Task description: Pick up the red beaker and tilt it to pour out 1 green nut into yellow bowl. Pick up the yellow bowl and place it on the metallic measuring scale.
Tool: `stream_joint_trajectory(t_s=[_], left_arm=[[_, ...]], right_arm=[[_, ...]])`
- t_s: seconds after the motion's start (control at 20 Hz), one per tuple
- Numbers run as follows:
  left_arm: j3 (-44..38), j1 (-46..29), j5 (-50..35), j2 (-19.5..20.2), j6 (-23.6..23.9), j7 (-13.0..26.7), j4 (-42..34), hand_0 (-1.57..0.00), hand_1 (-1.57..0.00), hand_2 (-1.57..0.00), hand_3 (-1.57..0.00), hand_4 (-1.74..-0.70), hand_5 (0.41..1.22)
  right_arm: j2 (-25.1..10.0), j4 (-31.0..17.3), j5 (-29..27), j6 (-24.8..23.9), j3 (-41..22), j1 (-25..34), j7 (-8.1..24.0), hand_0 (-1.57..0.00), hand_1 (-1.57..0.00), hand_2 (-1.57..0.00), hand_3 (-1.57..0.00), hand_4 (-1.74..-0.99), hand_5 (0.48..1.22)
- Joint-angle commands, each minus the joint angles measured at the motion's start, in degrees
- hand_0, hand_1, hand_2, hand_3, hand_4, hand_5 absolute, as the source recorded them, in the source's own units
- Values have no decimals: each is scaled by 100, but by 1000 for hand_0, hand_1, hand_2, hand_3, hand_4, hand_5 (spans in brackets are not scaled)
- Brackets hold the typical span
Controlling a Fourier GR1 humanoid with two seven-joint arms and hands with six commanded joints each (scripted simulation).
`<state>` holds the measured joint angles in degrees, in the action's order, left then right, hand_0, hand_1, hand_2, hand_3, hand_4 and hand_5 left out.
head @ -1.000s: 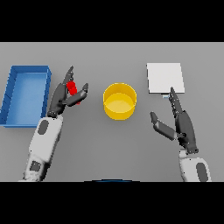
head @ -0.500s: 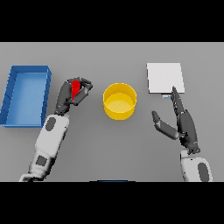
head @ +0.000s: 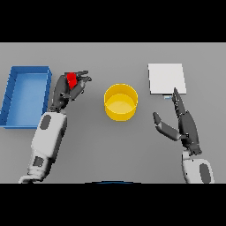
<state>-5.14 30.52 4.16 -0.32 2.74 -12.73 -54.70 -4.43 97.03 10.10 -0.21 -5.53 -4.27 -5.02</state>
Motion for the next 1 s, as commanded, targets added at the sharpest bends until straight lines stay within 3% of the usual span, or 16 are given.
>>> stream_joint_trajectory(t_s=[0.0, 0.3, 0.45, 0.55, 0.95], left_arm=[[35, -24, -44, 34, -18, 156, -200, -1535, -1536, -1539, -1526, -1699, 1135], [377, 143, 272, 341, -118, 502, -423, -1556, -1557, -1558, -1553, -1724, 1133], [431, 317, 427, 506, -217, 594, -364, -1556, -1557, -1558, -1553, -1724, 1139], [680, 405, 782, 620, -199, 636, -380, -1562, -1562, -1563, -1559, -1730, 1134], [1956, 1060, 2364, 1223, -705, 1443, -508, -1569, -1569, -1570, -1569, -1739, 1134]], right_arm=[[3, -15, 22, -12, -7, -3, -47, 1, 1, 1, 1, -1233, 644], [-39, 3, 170, -56, -53, -57, -278, 1, 1, 1, 1, -1219, 659], [-71, -52, 174, -65, -20, 28, -249, 1, 1, 1, 1, -1219, 661], [-61, -62, 261, -120, -44, 30, -199, 1, 1, 1, 1, -1210, 664], [-50, 133, 311, -72, -140, -76, -88, 1, 1, 1, 1, -1178, 667]])
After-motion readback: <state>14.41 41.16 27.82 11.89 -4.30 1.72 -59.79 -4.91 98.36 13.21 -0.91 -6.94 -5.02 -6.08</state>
